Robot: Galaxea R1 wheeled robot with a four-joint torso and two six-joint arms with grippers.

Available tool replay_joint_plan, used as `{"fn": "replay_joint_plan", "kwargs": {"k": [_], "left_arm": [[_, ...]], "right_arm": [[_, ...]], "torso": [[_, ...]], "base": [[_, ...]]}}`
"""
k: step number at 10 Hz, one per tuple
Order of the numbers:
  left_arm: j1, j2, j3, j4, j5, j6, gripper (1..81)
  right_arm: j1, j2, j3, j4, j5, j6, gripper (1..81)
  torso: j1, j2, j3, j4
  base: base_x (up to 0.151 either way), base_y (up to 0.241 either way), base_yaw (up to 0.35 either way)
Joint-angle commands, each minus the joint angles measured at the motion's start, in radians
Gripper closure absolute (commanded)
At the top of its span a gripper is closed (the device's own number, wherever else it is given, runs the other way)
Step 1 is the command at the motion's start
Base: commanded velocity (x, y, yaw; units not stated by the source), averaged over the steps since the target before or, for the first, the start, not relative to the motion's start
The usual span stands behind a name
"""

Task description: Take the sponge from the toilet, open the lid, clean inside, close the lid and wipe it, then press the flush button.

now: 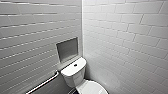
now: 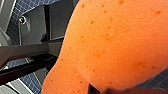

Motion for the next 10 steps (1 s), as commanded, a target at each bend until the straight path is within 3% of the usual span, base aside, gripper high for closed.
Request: {"fn": "replay_joint_plan", "kwargs": {"k": [1, 7, 10], "left_arm": [[-0.04, 0.006, -0.017, -0.011, 0.066, -0.003, 1.0], [-0.04, 0.015, -0.031, -0.01, 0.068, -0.003, 1.0], [-0.04, 0.015, -0.031, -0.01, 0.068, -0.003, 1.0]], "right_arm": [[0.021, 0.053, -0.075, -0.045, -0.102, -0.016, 81.1], [0.019, 0.07, -0.089, -0.046, -0.102, -0.016, 81.1], [0.018, 0.07, -0.09, -0.046, -0.102, -0.016, 81.1]], "torso": [[0.0, 0.0, 0.0, 0.0], [0.0, 0.0, 0.0, 0.0], [-0.002, -0.001, 0.0, 0.0]], "base": [[0.0, 0.0, 0.0], [0.0, 0.0, 0.0], [0.076, 0.0, 0.0]]}}
